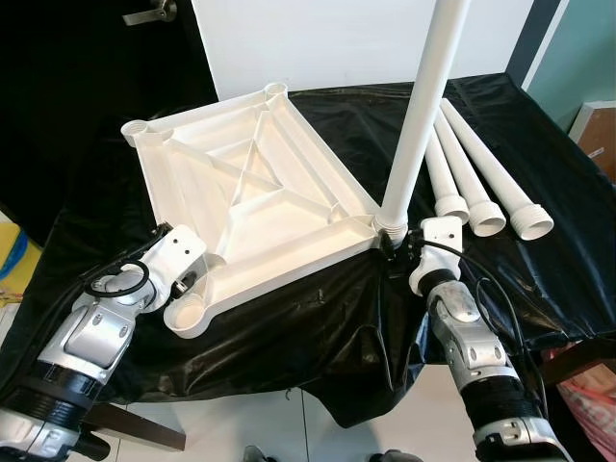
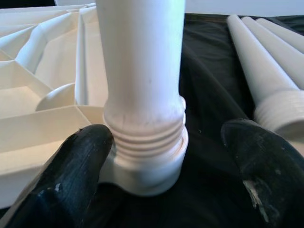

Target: Building children table

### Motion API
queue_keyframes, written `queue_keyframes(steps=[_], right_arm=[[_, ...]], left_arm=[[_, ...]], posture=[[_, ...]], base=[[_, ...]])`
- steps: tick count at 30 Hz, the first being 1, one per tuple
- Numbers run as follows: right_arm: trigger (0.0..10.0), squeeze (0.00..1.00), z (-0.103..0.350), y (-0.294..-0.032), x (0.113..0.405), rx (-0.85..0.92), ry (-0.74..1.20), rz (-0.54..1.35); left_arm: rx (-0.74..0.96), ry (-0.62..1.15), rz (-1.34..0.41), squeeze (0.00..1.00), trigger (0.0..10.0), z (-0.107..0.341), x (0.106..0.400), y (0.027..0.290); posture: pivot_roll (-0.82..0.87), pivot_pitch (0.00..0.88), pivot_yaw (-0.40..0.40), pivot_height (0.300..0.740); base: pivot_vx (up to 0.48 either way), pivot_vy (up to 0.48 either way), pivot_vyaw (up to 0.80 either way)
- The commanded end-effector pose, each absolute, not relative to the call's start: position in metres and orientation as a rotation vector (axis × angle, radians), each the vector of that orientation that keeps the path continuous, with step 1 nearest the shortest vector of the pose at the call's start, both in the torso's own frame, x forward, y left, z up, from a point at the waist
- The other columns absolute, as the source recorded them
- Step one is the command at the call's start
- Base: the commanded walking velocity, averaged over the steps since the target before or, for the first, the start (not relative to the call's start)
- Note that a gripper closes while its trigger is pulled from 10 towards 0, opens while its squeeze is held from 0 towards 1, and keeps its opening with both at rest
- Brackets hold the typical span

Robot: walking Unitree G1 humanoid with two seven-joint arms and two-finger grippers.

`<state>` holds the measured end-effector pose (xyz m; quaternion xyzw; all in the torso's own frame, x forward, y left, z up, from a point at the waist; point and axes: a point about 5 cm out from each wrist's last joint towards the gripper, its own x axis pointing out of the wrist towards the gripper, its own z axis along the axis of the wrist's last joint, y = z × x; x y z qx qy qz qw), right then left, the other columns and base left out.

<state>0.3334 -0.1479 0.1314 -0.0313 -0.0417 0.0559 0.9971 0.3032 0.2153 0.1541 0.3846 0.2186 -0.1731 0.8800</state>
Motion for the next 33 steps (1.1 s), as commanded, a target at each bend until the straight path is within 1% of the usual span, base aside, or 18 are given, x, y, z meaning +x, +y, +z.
queue_keyframes(steps=[1, 2, 5, 8, 12, 13, 14, 15, 16, 17, 18, 19, 21, 23, 26, 28, 30, 33], right_arm=[[10.0, 0.00, 0.130, -0.152, 0.339, -0.061, -0.083, 0.119], [10.0, 0.00, 0.130, -0.152, 0.339, -0.061, -0.083, 0.119], [10.0, 0.00, 0.136, -0.153, 0.351, -0.054, -0.090, 0.160], [10.0, 0.00, 0.137, -0.152, 0.354, -0.056, -0.091, 0.173], [10.0, 0.00, 0.145, -0.147, 0.367, -0.057, -0.092, 0.233], [10.0, 0.00, 0.145, -0.147, 0.367, -0.057, -0.092, 0.233], [10.0, 0.00, 0.147, -0.145, 0.370, -0.050, -0.093, 0.248], [10.0, 0.00, 0.147, -0.145, 0.370, -0.050, -0.093, 0.248], [10.0, 0.00, 0.149, -0.144, 0.373, -0.051, -0.093, 0.260], [10.0, 0.00, 0.149, -0.144, 0.373, -0.051, -0.093, 0.260], [10.0, 0.00, 0.151, -0.141, 0.376, -0.043, -0.091, 0.281], [10.0, 0.00, 0.154, -0.135, 0.381, -0.052, -0.085, 0.324], [10.0, 0.00, 0.155, -0.133, 0.382, -0.054, -0.084, 0.336], [10.0, 0.00, 0.159, -0.125, 0.387, -0.063, -0.083, 0.374], [10.0, 0.00, 0.162, -0.122, 0.389, -0.062, -0.079, 0.382], [10.0, 0.00, 0.166, -0.114, 0.393, -0.064, -0.072, 0.398], [10.0, 0.00, 0.166, -0.114, 0.393, -0.064, -0.072, 0.398], [10.0, 0.00, 0.171, -0.108, 0.396, -0.065, -0.074, 0.389]], left_arm=[[0.762, 0.524, -0.486, 0.00, 10.0, 0.141, 0.291, 0.205], [0.762, 0.524, -0.486, 0.00, 10.0, 0.141, 0.291, 0.205], [0.725, 0.549, -0.582, 0.00, 10.0, 0.133, 0.281, 0.192], [0.722, 0.554, -0.606, 0.00, 10.0, 0.131, 0.278, 0.189], [0.662, 0.559, -0.678, 0.00, 10.0, 0.121, 0.269, 0.169], [0.662, 0.559, -0.678, 0.00, 10.0, 0.121, 0.269, 0.169], [0.643, 0.557, -0.694, 0.00, 10.0, 0.120, 0.267, 0.162], [0.643, 0.557, -0.694, 0.00, 10.0, 0.120, 0.267, 0.162], [0.630, 0.552, -0.719, 0.00, 10.0, 0.119, 0.264, 0.153], [0.630, 0.552, -0.719, 0.00, 10.0, 0.119, 0.264, 0.153], [0.610, 0.542, -0.732, 0.00, 10.0, 0.119, 0.263, 0.144], [0.582, 0.524, -0.757, 0.00, 10.0, 0.120, 0.262, 0.129], [0.576, 0.521, -0.760, 0.00, 10.0, 0.121, 0.261, 0.127], [0.555, 0.501, -0.778, 0.00, 10.0, 0.124, 0.262, 0.115], [0.547, 0.496, -0.787, 0.00, 10.0, 0.125, 0.262, 0.110], [0.535, 0.485, -0.809, 0.00, 10.0, 0.125, 0.262, 0.099], [0.535, 0.485, -0.809, 0.00, 10.0, 0.125, 0.262, 0.099], [0.524, 0.465, -0.820, 0.00, 10.0, 0.129, 0.264, 0.088]], posture=[[-0.07, 0.129, 0.040, 0.740], [-0.07, 0.129, 0.040, 0.740], [-0.06, 0.130, 0.036, 0.740], [-0.06, 0.130, 0.036, 0.740], [-0.05, 0.127, 0.030, 0.740], [-0.05, 0.127, 0.030, 0.740], [-0.05, 0.127, 0.030, 0.740], [-0.05, 0.127, 0.030, 0.740], [-0.05, 0.125, 0.029, 0.740], [-0.05, 0.125, 0.029, 0.740], [-0.05, 0.123, 0.028, 0.740], [-0.05, 0.122, 0.030, 0.740], [-0.05, 0.122, 0.030, 0.740], [-0.05, 0.117, 0.033, 0.740], [-0.05, 0.115, 0.034, 0.740], [-0.05, 0.113, 0.035, 0.740], [-0.05, 0.113, 0.035, 0.740], [-0.05, 0.106, 0.029, 0.740]], base=[[0.000, 0.000, 0.00], [0.000, 0.000, 0.00], [0.000, 0.000, 0.00], [0.000, 0.000, 0.00], [0.000, 0.000, 0.00], [0.000, 0.000, 0.00], [0.000, 0.000, 0.00], [0.000, 0.000, 0.00], [0.000, 0.000, 0.00], [0.000, 0.000, 0.00], [0.000, 0.000, 0.00], [0.000, 0.000, 0.00], [0.000, 0.000, 0.00], [0.000, 0.000, 0.00], [0.000, 0.000, 0.00], [0.000, 0.000, 0.00], [0.000, 0.000, 0.00], [0.000, 0.000, 0.00]])
